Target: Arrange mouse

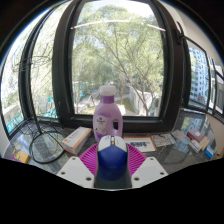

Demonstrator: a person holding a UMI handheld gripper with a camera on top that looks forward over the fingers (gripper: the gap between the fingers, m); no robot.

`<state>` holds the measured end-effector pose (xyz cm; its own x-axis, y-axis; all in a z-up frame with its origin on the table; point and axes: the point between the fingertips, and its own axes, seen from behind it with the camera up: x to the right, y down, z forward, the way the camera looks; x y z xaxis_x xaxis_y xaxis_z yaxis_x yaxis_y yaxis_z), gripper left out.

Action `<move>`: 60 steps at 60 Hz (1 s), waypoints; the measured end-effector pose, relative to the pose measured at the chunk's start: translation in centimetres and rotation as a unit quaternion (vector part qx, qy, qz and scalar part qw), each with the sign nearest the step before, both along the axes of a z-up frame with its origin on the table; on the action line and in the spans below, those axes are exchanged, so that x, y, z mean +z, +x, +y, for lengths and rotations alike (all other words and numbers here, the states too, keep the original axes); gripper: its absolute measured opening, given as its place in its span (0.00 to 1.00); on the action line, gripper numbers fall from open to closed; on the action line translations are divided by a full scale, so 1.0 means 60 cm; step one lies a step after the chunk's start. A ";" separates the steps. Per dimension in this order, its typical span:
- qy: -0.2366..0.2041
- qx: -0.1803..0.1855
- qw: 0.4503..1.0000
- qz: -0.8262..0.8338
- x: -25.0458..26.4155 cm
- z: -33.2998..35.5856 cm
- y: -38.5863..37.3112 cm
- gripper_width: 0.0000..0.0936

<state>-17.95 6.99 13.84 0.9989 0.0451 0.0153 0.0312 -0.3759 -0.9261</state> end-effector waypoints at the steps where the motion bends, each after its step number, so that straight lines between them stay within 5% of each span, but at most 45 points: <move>1: -0.011 0.003 1.000 0.000 -0.019 0.005 -0.006 0.39; 8: -0.081 0.029 0.996 0.003 -0.175 0.007 -0.044 0.42; 19: -0.141 0.035 0.989 0.012 -0.252 -0.010 -0.076 0.51; 25: -0.139 0.030 0.990 0.007 -0.239 -0.015 -0.076 0.62; 30: -0.130 0.030 0.991 0.012 -0.213 -0.026 -0.083 0.93; 60: -0.062 -0.025 0.998 -0.008 0.025 -0.296 -0.081 0.92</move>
<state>-22.79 -10.77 15.34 0.9996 -0.0027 0.0287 0.0237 -0.4884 -0.8723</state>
